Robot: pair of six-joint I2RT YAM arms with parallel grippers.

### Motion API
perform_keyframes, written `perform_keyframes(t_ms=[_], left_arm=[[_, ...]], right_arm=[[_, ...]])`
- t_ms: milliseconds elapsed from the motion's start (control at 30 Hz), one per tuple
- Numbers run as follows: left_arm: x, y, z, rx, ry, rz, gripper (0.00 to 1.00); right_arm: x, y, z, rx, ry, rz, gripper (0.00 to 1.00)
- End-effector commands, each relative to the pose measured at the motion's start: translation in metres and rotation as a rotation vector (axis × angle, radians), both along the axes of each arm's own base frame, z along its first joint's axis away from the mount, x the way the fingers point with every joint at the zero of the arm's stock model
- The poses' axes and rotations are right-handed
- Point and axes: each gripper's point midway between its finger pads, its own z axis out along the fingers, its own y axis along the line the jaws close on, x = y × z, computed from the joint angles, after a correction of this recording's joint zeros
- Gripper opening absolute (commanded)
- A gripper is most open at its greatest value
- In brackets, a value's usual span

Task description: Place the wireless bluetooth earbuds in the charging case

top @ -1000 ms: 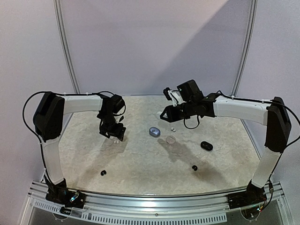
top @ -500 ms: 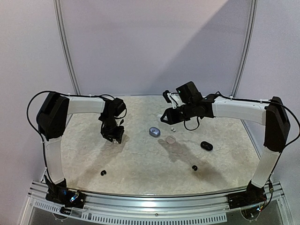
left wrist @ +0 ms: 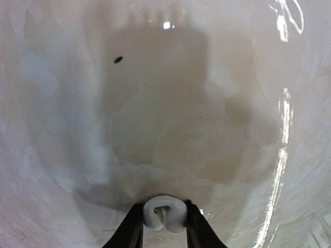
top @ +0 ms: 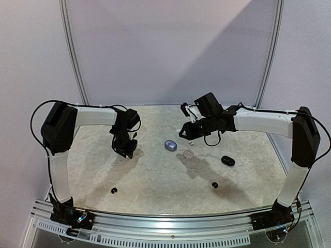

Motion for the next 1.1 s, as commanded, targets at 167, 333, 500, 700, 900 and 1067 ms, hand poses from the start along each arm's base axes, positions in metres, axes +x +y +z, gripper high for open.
perform_keyframes(t_ms=[167,333,500,700,900,1067], left_arm=[[-0.012,-0.030,0.002,-0.023,0.008,-0.058,0.25],[-0.024,-0.080,0.011,-0.108,0.026,-0.129,0.23],[-0.040,-0.112,0.007,-0.086,0.049,-0.223,0.22],[-0.069,-0.140,-0.011,-0.008,0.137,-0.343,0.16],[-0.083,-0.151,-0.016,0.020,0.159,-0.402,0.20],[-0.084,-0.153,-0.012,0.007,0.161,-0.415,0.57]], right_arm=[[-0.008,-0.018,0.001,-0.016,-0.020,-0.025,0.00],[-0.014,-0.028,-0.002,-0.021,-0.026,-0.044,0.00],[-0.024,-0.041,-0.003,-0.017,-0.028,-0.067,0.00],[-0.038,-0.055,-0.005,-0.011,-0.025,-0.083,0.00],[-0.047,-0.066,-0.002,-0.010,-0.029,-0.098,0.00],[-0.047,-0.067,0.003,0.002,-0.042,-0.106,0.00]])
